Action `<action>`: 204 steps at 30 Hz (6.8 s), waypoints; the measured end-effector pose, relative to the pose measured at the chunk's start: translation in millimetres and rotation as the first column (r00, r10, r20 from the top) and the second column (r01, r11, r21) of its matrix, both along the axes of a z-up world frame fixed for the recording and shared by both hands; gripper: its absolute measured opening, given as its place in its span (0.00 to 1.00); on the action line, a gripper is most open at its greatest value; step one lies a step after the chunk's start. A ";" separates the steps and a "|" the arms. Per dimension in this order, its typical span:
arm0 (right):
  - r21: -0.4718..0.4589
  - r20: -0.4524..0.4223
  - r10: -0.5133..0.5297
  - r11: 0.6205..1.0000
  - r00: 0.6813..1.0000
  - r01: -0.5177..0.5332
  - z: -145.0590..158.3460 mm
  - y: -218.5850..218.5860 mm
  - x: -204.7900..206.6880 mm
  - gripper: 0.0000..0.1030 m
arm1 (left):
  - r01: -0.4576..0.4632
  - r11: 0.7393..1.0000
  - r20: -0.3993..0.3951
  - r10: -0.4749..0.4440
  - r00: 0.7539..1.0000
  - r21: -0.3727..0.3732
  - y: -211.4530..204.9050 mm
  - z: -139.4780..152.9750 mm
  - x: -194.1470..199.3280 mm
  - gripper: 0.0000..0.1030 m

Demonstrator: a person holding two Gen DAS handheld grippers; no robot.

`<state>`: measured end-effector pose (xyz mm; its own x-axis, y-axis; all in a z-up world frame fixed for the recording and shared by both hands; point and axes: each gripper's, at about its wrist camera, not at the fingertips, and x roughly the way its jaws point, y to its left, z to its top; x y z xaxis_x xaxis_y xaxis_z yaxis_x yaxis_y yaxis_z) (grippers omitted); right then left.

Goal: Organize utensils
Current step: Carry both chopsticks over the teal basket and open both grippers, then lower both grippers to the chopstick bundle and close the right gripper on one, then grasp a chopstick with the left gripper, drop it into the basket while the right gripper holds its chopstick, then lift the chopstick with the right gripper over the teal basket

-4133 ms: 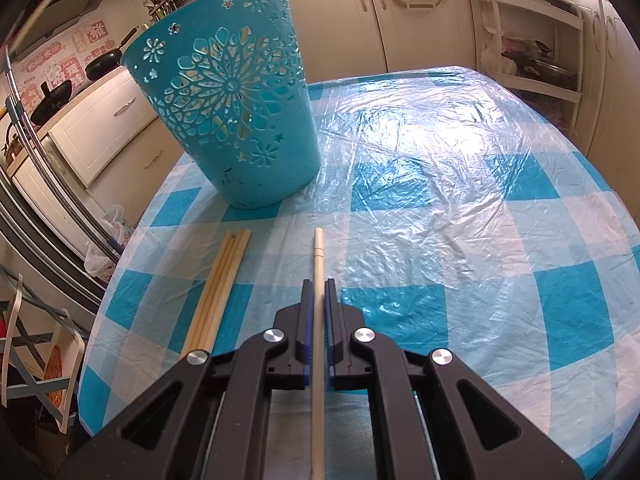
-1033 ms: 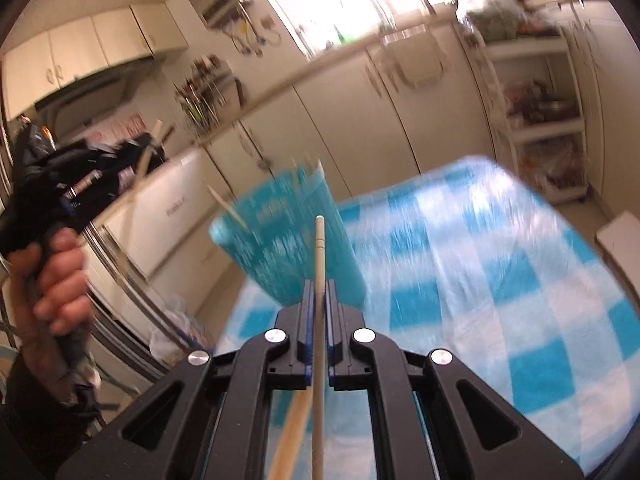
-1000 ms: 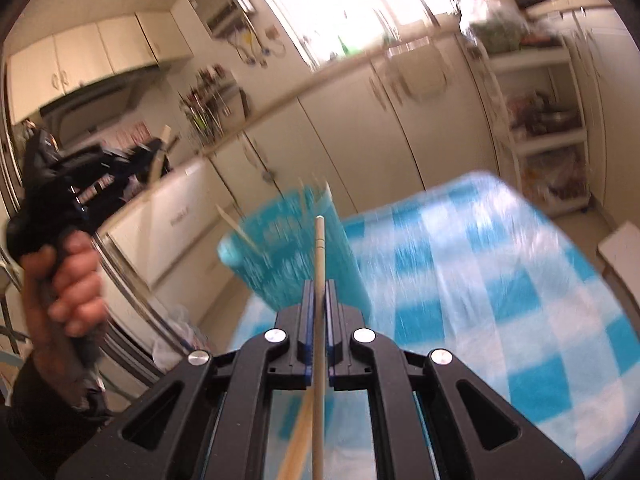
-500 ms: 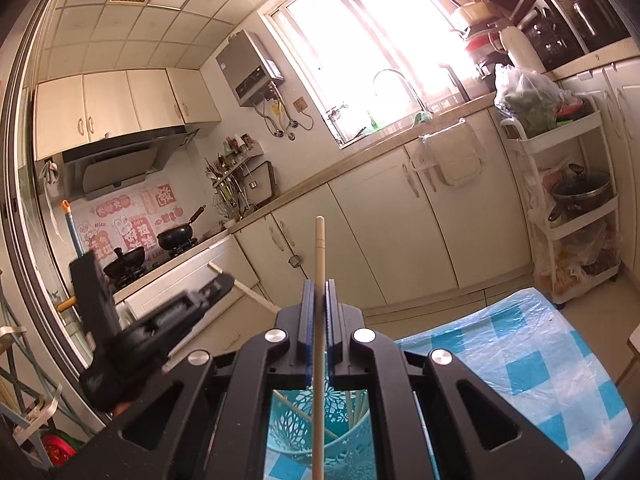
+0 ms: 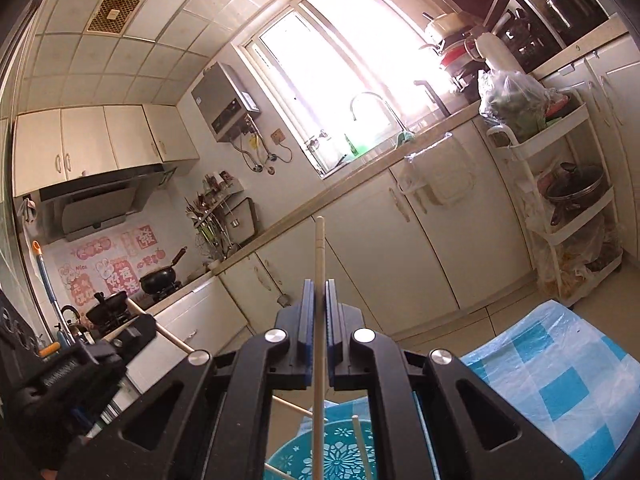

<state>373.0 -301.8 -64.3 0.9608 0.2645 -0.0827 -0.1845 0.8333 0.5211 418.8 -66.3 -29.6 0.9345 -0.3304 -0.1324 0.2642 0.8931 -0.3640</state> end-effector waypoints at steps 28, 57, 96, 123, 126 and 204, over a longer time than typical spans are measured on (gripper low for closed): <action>-0.158 -0.285 0.046 0.983 0.957 -0.095 -77.2 -6.4 -97.1 0.38 | 0.046 0.958 -0.260 0.031 0.965 0.282 -31.9 -88.8 -33.7 0.60; -0.328 -0.645 0.058 0.879 0.762 -0.345 -170.8 52.5 -110.9 0.19 | 0.063 0.957 -0.491 0.089 0.866 0.284 16.5 -147.6 -78.2 0.80; -0.345 -0.668 0.057 0.860 0.742 -0.376 -168.3 30.5 -109.3 0.08 | 0.274 0.870 -0.700 0.107 0.706 0.410 -60.6 -235.7 -63.0 0.80; -0.283 -0.684 0.127 0.861 0.718 -0.422 -168.2 18.8 -84.8 0.07 | 0.441 0.844 -0.755 -0.068 0.652 0.305 -72.0 -228.5 -55.4 0.05; -0.212 -0.679 0.163 0.890 0.716 -0.403 -172.1 8.5 -83.2 0.06 | 0.435 0.862 -0.740 -0.113 0.663 0.258 -56.5 -210.2 -60.4 0.05; -0.089 -0.463 0.266 0.935 0.846 -0.343 -104.6 -4.9 -124.4 0.05 | 0.040 0.907 -0.493 0.191 0.849 0.420 -17.8 -208.0 -74.9 0.93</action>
<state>248.5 -306.7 -168.9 0.6881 0.4835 -0.5411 -0.2282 0.8521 0.4711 344.0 -84.0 -237.6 0.7104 -0.0712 -0.7002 0.0682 0.9972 -0.0323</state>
